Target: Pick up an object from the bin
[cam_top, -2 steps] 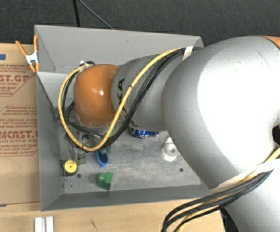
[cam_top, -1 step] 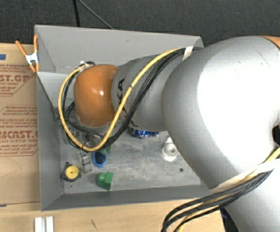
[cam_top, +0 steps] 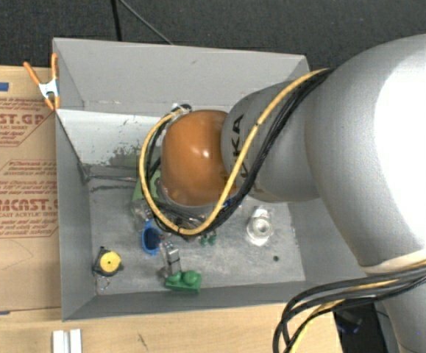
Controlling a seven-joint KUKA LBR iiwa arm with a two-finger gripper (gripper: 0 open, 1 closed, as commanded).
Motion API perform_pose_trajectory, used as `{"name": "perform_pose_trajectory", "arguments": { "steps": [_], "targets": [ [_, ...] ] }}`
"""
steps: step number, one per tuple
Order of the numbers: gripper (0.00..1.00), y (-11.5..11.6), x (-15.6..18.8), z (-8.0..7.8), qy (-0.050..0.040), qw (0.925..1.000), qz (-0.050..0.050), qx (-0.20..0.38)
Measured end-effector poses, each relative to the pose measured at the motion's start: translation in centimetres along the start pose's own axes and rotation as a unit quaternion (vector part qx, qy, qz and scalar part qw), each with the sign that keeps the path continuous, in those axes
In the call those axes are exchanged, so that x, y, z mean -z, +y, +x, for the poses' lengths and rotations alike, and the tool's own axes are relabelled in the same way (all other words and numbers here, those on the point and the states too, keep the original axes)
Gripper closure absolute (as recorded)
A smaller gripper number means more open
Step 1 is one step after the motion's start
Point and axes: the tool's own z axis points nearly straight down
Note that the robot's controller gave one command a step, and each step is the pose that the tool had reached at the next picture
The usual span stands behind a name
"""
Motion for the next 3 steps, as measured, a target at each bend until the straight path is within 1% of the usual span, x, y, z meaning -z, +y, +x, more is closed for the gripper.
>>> {"name": "perform_pose_trajectory", "arguments": {
  "steps": [1,2,3],
  "targets": [
    [0.00,-6.1,-3.6,-2.7,0.0059,0.9883,-0.010,0.152],
    [1.00,-7.0,-3.4,-3.0,-0.0019,0.9893,-0.002,0.146],
    [1.00,-8.8,12.9,1.4,-0.0055,0.9900,0.001,0.141]
  ]
}}
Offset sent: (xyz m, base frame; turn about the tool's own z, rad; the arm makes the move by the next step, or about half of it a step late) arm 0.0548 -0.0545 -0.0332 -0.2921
